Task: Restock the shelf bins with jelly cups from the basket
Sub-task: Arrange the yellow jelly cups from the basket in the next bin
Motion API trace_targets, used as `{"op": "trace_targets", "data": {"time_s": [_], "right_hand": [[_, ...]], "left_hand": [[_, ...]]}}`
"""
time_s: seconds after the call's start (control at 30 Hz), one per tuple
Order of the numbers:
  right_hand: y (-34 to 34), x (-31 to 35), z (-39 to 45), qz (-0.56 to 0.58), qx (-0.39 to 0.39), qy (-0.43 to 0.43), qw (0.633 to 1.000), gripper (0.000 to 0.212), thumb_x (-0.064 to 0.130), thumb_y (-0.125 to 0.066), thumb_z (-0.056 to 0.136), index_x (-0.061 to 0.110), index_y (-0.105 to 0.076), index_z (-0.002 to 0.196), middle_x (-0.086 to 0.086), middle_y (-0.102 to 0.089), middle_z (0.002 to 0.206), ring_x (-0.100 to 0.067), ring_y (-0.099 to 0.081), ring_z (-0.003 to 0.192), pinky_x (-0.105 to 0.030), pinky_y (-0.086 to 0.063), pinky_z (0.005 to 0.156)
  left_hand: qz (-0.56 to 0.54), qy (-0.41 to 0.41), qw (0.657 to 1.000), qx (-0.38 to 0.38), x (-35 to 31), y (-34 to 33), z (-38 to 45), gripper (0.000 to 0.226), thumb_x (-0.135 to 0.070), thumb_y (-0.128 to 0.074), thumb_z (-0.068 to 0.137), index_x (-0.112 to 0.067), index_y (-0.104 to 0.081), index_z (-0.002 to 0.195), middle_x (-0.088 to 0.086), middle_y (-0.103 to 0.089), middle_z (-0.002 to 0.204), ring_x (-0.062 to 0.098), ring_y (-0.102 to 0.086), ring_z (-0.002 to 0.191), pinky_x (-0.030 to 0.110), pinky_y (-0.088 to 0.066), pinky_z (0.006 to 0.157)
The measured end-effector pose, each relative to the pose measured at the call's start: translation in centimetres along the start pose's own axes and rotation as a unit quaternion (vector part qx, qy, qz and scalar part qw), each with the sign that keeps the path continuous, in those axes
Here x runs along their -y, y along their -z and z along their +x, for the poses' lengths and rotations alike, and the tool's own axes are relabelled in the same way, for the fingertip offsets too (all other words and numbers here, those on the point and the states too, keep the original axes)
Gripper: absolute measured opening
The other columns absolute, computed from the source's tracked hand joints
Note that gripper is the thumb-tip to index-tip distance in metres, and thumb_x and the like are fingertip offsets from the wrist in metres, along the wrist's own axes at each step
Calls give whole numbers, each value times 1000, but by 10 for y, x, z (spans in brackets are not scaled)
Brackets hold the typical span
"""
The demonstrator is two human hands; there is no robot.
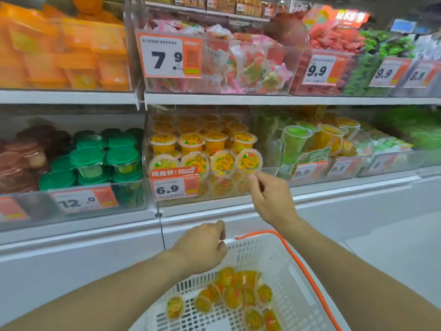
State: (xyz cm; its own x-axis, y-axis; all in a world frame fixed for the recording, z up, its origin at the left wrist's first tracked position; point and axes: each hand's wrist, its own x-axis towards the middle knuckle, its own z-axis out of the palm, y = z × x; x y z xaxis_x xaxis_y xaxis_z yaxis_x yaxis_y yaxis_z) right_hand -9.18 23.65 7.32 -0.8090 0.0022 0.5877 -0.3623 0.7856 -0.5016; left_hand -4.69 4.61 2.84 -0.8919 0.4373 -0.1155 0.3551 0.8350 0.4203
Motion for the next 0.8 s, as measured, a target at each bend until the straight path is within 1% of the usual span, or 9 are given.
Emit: {"op": "trace_targets", "data": {"time_s": [0.07, 0.13, 0.17, 0.23, 0.3, 0.4, 0.57, 0.67, 0.8], "right_hand": [[-24, -14, -44, -47, 186, -68, 979, 27, 30, -48, 98, 22, -47, 72, 3, -54, 58, -26, -57, 61, -38, -46, 58], [-46, -35, -99, -74, 354, -155, 919, 13, 24, -54, 94, 21, -55, 81, -4, -68, 76, -25, -67, 79, -35, -54, 73], [-55, -43, -128, -89, 422, -195, 881, 7, 23, -57, 92, 18, -61, 88, -8, -71, 91, -27, -67, 91, -35, -55, 81], [-69, -59, -186, -128, 552, -233, 790, 30, 27, -61, 92, 8, -65, 115, -15, -66, 120, -29, -62, 111, -39, -52, 94], [-78, -74, -235, -143, 639, -249, 714, 48, 34, -61, 96, 8, -55, 135, -12, -55, 138, -29, -54, 125, -37, -46, 101], [-91, -100, -284, -165, 652, -287, 682, 50, 24, -60, 96, 14, -45, 142, -13, -40, 149, -30, -47, 131, -34, -42, 102], [-105, -114, -299, -188, 693, -293, 632, 67, 14, -52, 99, 21, -17, 156, -17, 3, 164, -36, -9, 152, -47, -30, 117], [-117, -130, -313, -166, 698, -313, 622, 75, 15, -45, 99, 34, -2, 158, -13, -1, 166, -37, -20, 149, -52, -35, 114], [-122, -131, -317, -147, 697, -346, 611, 74, 4, -40, 95, 44, -19, 153, -16, -6, 163, -39, -38, 138, -50, -43, 106]], "left_hand": [[39, 61, 984, 165, 16, -40, -2, 22, -33, -48, 97, -14, -58, 102, 5, -61, 97, 24, -59, 87, 37, -49, 76], [32, 104, 961, 256, 36, -89, -12, 27, -31, -49, 96, -12, -53, 76, 6, -52, 76, 20, -49, 64, 35, -42, 63], [17, 130, 954, 271, 47, -115, -20, 30, -27, -49, 96, -14, -46, 69, 3, -43, 68, 17, -40, 58, 34, -37, 59], [-15, 180, 951, 251, 70, -160, -37, 26, -24, -51, 95, -17, -43, 71, 0, -38, 68, 16, -39, 62, 32, -36, 62], [-19, 223, 948, 225, 87, -189, -53, 12, -26, -50, 97, -17, -52, 90, 3, -51, 91, 20, -49, 81, 32, -38, 69], [20, 292, 941, 171, 111, -215, -64, 45, -29, -51, 99, -11, -40, 139, 14, -39, 141, 28, -50, 118, 34, -47, 83], [2, 353, 930, 96, 141, -245, -51, 62, -27, -62, 91, -9, -28, 140, 15, -34, 138, 34, -53, 113, 44, -53, 87], [-37, 351, 928, 120, 148, -263, -31, 80, -32, -72, 82, -16, -24, 143, 12, -29, 143, 35, -50, 118, 45, -51, 89], [-19, 358, 930, 76, 147, -287, -8, 76, -29, -78, 79, -22, -28, 136, 14, -28, 138, 36, -43, 118, 41, -47, 93]]}}
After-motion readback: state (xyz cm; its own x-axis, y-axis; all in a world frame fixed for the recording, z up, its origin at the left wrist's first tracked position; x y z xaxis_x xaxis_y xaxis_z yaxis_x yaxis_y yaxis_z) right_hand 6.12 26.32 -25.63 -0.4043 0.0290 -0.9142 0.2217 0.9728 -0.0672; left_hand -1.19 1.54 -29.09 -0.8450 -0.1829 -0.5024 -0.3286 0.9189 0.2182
